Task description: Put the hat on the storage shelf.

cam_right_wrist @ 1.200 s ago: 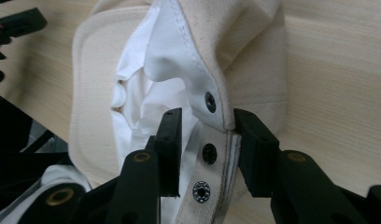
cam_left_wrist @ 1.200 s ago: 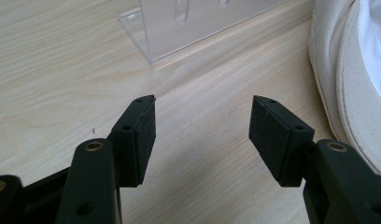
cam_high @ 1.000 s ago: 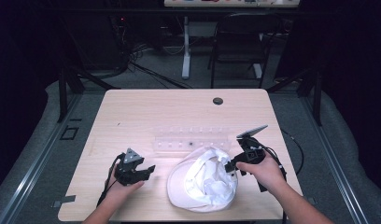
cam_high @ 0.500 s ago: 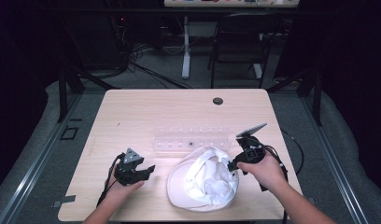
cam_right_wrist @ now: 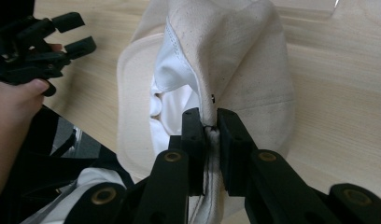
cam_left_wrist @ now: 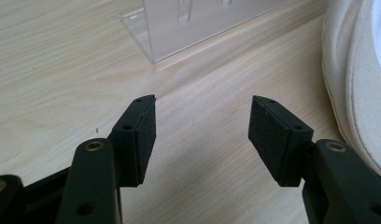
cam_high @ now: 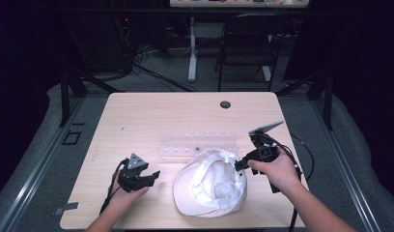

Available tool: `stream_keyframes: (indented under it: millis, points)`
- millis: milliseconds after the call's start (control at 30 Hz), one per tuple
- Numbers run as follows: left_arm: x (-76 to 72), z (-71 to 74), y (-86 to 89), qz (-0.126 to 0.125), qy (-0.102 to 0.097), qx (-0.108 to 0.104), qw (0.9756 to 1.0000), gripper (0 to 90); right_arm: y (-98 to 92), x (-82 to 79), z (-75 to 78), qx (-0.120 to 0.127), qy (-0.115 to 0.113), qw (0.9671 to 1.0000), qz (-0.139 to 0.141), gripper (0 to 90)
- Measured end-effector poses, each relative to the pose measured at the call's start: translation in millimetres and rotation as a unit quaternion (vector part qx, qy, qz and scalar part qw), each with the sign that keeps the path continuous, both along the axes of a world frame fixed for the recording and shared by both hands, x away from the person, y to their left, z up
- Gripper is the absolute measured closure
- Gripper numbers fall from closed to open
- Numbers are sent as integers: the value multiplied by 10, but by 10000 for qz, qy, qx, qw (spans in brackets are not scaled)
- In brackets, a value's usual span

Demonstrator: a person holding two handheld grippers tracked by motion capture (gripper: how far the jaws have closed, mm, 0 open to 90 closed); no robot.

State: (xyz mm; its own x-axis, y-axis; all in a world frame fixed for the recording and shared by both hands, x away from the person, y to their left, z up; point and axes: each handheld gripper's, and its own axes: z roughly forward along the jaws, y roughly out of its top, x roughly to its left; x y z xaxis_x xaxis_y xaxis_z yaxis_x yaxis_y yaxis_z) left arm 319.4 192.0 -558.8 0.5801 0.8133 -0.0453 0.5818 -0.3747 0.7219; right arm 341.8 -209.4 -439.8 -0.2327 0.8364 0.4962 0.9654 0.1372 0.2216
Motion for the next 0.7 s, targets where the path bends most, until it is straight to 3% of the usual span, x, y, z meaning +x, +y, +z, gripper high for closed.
stream_keyframes:
  millis: [300,500,700]
  points:
    - [-1,-2,-2,-7,1,22,10000,423,-75,-10,167,431,41,9990,-88,819]
    - [-2,-6,-8,-19,11,21,10000,423,-97,3,228,992,187,9948,-88,819]
    - [-5,-7,-9,-24,4,20,10000,423,-79,9,270,1244,254,9919,-58,820]
